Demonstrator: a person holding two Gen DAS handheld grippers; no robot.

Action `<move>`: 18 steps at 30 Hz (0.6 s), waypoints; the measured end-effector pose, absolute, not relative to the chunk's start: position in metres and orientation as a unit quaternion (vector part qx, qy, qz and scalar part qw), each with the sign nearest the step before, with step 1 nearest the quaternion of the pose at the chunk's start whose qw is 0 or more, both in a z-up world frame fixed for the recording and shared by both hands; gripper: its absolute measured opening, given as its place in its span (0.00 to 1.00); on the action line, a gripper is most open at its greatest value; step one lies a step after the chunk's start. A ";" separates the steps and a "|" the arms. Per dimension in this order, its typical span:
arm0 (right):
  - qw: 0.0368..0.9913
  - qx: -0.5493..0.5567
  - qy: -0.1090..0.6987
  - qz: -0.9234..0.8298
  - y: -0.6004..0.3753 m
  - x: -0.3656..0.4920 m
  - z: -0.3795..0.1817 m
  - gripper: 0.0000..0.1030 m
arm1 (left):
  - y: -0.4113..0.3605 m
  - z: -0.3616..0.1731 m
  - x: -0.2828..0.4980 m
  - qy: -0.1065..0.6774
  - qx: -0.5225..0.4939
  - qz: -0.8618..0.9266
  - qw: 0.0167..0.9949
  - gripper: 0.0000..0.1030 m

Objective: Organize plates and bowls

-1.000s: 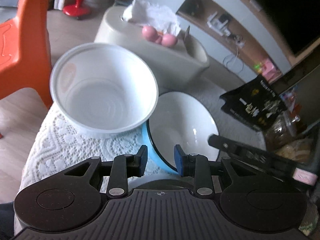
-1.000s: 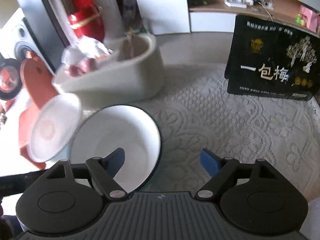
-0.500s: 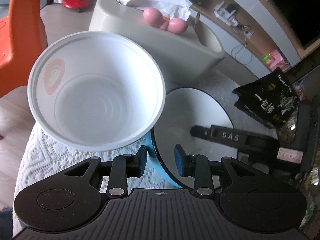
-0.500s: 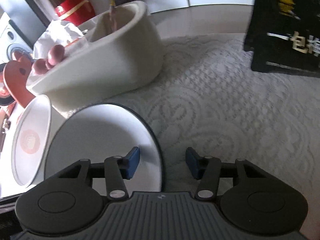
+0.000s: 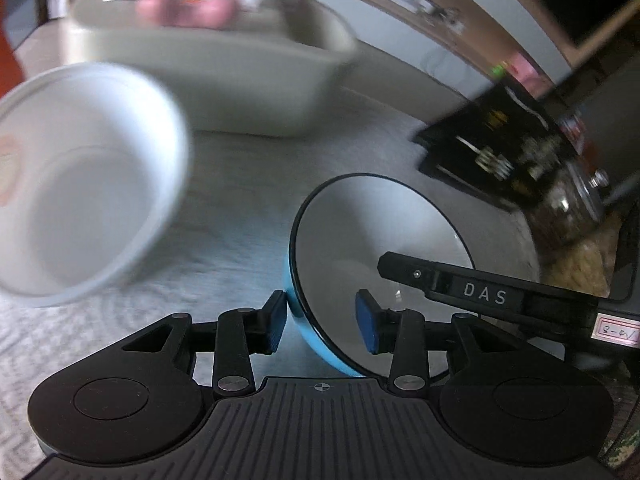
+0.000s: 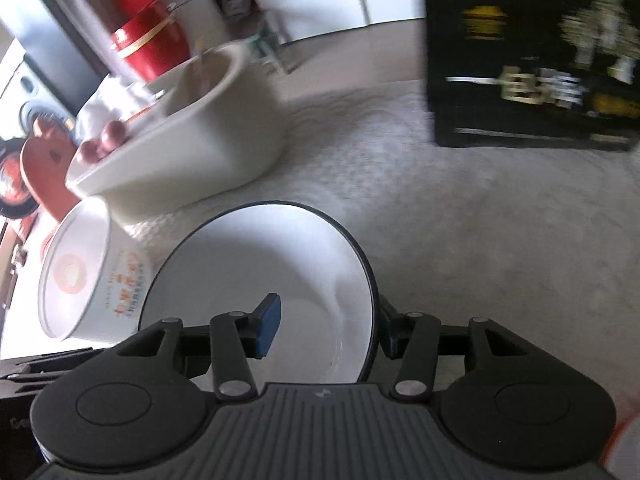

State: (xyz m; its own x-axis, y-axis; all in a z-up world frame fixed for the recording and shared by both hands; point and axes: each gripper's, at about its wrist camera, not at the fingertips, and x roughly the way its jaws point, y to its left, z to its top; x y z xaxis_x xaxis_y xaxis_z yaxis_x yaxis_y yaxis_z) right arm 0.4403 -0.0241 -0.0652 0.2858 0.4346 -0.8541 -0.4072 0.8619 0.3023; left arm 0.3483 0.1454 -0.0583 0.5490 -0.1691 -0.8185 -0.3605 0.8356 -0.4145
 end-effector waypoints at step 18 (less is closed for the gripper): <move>0.794 0.092 0.554 0.233 -0.106 0.455 -0.104 0.53 | 0.086 -0.072 0.402 0.498 -0.242 -0.001 0.833 0.39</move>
